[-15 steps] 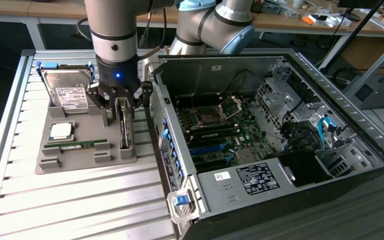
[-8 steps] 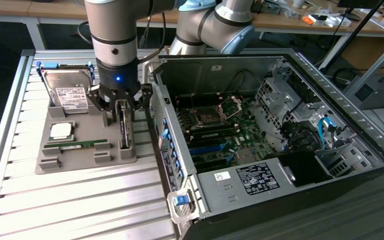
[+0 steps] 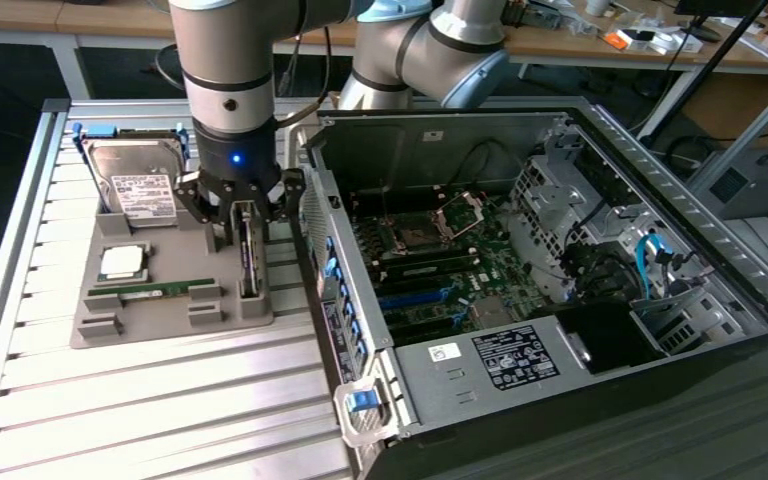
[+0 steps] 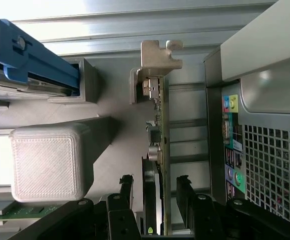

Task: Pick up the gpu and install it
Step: 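Pick up the gpu and move the gpu toward the slot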

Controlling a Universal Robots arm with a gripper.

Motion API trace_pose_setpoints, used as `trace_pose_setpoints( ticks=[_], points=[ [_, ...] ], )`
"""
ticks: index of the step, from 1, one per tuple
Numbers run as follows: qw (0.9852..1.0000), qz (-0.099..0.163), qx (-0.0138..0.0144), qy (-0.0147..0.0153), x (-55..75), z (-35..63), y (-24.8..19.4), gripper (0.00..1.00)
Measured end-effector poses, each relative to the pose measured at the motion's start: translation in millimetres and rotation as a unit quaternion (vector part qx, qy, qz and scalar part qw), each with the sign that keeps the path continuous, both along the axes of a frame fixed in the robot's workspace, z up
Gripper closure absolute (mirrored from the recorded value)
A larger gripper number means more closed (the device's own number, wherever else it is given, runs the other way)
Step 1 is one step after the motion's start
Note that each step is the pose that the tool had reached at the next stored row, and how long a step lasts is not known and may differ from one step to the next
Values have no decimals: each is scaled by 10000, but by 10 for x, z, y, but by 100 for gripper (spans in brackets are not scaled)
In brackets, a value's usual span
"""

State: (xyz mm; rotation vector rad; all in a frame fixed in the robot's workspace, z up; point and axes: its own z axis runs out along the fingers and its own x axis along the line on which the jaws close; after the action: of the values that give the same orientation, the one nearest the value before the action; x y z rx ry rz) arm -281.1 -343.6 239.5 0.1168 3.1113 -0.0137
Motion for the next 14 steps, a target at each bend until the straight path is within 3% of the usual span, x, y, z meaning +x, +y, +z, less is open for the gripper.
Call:
trace_pose_setpoints(
  ticks=[1,4,14],
  points=[
    [10000,0,0,0,0,0,0,53],
    [10000,0,0,0,0,0,0,72],
    [10000,0,1,-1,0,0,0,73]
  ],
)
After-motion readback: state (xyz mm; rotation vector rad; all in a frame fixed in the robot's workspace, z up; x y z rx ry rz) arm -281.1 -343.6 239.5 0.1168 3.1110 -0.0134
